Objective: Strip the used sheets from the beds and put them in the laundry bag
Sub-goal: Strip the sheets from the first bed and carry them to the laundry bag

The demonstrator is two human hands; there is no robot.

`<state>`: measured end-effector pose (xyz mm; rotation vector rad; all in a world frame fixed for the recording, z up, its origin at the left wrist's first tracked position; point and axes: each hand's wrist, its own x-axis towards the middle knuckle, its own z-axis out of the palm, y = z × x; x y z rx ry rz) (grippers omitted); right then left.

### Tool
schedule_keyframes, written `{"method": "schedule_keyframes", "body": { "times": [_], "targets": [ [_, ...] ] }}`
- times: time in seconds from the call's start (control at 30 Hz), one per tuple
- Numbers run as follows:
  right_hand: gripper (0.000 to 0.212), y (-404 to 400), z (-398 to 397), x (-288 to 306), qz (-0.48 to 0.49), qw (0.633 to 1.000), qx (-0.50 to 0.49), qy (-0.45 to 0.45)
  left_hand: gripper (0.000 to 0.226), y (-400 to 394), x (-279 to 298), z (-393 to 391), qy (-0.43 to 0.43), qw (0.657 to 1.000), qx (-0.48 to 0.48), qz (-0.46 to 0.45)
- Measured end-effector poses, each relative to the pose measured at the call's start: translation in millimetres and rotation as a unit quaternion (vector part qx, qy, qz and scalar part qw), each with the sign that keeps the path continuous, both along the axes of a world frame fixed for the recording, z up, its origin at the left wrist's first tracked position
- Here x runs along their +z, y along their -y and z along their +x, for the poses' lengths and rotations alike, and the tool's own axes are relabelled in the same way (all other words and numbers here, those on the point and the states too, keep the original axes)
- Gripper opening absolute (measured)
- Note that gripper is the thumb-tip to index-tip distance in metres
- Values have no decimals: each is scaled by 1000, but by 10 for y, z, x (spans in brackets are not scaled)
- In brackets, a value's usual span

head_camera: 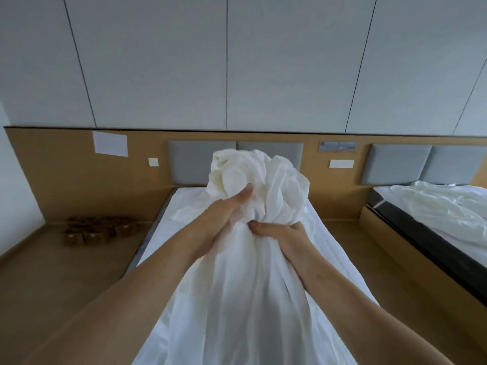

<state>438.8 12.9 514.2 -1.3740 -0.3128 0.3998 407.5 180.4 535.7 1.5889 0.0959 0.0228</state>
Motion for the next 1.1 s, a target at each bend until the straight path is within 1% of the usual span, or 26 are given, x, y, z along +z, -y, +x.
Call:
{"method": "schedule_keyframes", "body": {
  "times": [0.07,0.13,0.17,0.2,0.23,0.27,0.33,0.37,0.43,0.5,0.6,0.63,0.67,0.7,0.73,0.83,0.93,1.0,1.1],
  "targets": [
    [27,19,92,81,-7,1000,6,-22,63,-144,-209,-131,-34,999,-42,-3],
    [6,19,235,145,-13,1000,0,-27,77,-241,-507,-240,-57,997,-56,-4],
    [5,16,310,156,-12,1000,-13,-19,84,-239,-645,-277,-56,996,-64,4],
    [5,6,380,152,-16,1000,-18,-17,87,-196,-756,-283,-48,997,-60,32],
    [9,-13,425,138,-25,999,-15,-15,86,-114,-845,-277,-40,997,-38,61],
    [15,-39,463,103,-37,999,0,-28,81,-40,-938,-243,-32,997,12,74],
    [24,-78,502,53,-40,995,47,-74,67,73,-1058,-182,-25,992,123,22],
    [26,-60,509,17,-40,994,65,-84,61,94,-1101,-156,-28,987,159,-5],
    [34,43,518,-85,-34,993,87,-67,58,91,-1117,-134,-31,981,190,-19],
    [44,210,487,-329,-51,993,91,-58,57,85,-1064,-114,-30,978,206,-7],
    [67,415,346,-837,-103,991,71,-38,47,125,-957,-42,-24,973,227,-17],
    [71,435,282,-961,-109,991,65,-34,43,142,-930,-10,-29,972,233,-29],
    [64,420,220,-1066,-111,992,59,-28,41,155,-925,24,-36,969,240,-41],
    [48,376,165,-1143,-108,993,44,-26,39,177,-923,47,-45,967,246,-51],
    [38,319,119,-1206,-110,993,28,-19,39,201,-926,57,-55,966,247,-53],
    [32,172,72,-1254,-136,989,-49,-1,34,179,-932,54,-87,972,215,-33],
    [21,162,111,-1091,-130,988,-76,-16,37,32,-943,-99,-119,978,166,-46],
    [17,146,161,-944,-137,986,-88,-40,51,-53,-1073,-285,-109,982,139,-64],
    [22,44,142,-719,-146,984,-86,-60,76,28,-1355,-563,-67,990,80,-93]
  ]
}}
